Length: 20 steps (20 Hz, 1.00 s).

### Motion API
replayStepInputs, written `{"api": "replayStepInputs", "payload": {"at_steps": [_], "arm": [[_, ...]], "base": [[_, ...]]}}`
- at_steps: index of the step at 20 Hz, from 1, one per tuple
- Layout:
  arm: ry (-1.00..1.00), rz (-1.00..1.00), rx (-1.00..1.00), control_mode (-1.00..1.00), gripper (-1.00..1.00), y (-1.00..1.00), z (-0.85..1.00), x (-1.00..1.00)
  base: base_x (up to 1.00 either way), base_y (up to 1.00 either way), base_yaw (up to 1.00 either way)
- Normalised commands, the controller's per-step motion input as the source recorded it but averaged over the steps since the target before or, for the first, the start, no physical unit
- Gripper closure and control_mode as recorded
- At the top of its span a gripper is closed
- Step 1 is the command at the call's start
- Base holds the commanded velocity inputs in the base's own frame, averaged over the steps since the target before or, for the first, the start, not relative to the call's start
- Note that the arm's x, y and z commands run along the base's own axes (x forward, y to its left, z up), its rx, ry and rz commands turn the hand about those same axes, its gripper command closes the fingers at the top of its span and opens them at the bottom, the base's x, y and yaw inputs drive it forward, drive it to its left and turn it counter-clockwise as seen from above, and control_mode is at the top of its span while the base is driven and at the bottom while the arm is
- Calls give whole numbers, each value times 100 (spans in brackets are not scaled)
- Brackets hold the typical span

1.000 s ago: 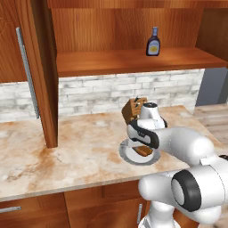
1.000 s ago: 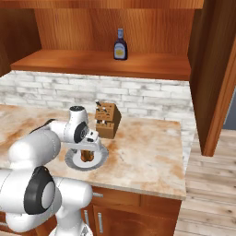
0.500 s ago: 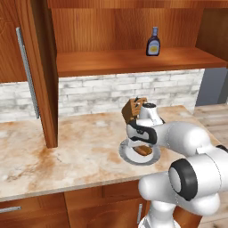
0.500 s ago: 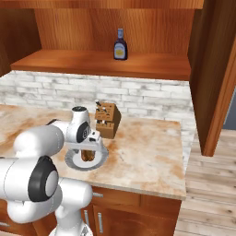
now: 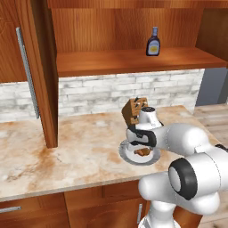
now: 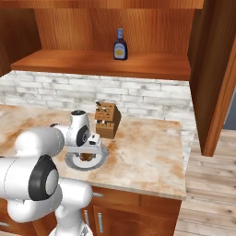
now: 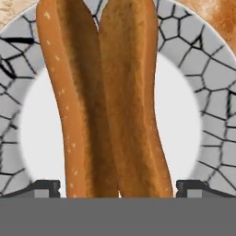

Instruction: Move the hot dog bun to the plate on the dining table and place the condiment next to that plate. Then navigate to the fridge and take the sausage and place it on the plate as well.

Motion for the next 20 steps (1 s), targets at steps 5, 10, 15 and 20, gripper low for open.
{"api": "replayStepInputs", "payload": {"at_steps": [5,10,15,20], "arm": [[-2,5,0,-100,-100,0,-16,0],[3,1,0,-100,100,0,-10,1],[2,1,0,-100,100,0,17,2],[-4,5,0,-100,100,4,90,-93]], "base": [[0,0,0],[0,0,0],[0,0,0],[0,0,0]]}}
